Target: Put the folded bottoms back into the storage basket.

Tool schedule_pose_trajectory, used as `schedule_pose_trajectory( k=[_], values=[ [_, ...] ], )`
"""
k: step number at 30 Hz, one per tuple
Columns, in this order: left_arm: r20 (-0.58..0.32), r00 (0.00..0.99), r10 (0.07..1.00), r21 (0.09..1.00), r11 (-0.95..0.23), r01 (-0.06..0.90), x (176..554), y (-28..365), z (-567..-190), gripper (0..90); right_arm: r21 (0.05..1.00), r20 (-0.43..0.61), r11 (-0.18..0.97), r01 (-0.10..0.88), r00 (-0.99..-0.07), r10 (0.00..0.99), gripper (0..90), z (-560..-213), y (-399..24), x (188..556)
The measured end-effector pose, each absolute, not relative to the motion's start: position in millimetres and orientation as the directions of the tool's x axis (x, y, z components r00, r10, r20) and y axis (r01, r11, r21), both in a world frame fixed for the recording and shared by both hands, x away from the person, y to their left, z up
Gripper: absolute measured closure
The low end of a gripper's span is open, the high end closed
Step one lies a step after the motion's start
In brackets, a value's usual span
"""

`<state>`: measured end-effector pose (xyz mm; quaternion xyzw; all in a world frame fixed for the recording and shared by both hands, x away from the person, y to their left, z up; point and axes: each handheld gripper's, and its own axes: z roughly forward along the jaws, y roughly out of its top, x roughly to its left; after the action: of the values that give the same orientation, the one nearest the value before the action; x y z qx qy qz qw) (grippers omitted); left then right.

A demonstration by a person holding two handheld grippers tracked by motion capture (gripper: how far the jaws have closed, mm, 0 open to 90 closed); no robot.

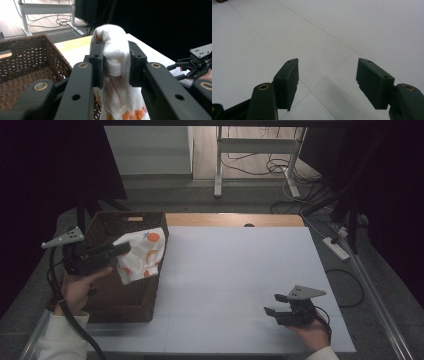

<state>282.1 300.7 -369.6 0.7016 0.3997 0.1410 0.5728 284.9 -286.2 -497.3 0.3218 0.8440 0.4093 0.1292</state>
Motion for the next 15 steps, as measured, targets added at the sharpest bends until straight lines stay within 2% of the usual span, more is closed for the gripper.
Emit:
schedule_pose_trajectory(
  k=[15],
  values=[
    [-0.262,0.614,0.745,0.919,0.0,0.394,272,320,-369,70.4,0.774,0.046,0.458,0.437,-0.76,0.648,35.1,-497,-286,286]
  ],
)
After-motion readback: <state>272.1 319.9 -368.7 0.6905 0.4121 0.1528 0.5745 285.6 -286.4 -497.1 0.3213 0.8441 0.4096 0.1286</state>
